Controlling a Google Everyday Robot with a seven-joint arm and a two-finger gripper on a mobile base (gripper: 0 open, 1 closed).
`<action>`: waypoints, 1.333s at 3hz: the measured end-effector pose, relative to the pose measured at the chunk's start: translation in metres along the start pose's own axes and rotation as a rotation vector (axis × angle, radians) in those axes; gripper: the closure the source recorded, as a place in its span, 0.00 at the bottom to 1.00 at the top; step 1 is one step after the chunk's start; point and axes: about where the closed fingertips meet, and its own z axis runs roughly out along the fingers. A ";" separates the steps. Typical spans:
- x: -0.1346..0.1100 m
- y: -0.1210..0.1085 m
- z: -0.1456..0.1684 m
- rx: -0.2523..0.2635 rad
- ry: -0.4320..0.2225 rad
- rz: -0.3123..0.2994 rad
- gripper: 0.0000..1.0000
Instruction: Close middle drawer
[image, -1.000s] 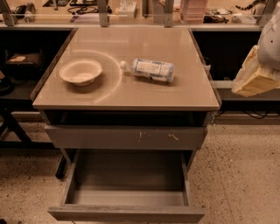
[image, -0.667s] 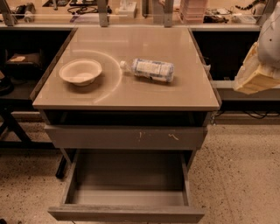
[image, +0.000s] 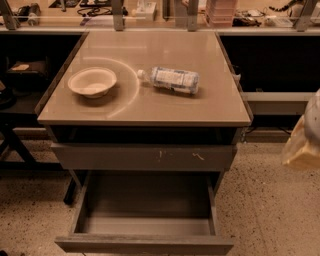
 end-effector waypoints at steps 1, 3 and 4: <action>0.018 0.029 0.057 -0.134 0.041 0.025 1.00; 0.022 0.046 0.075 -0.199 0.038 0.024 1.00; 0.018 0.087 0.114 -0.313 -0.004 0.052 1.00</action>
Offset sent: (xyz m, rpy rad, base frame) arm -0.0205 -0.0024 -0.0558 0.0134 0.1259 -0.0139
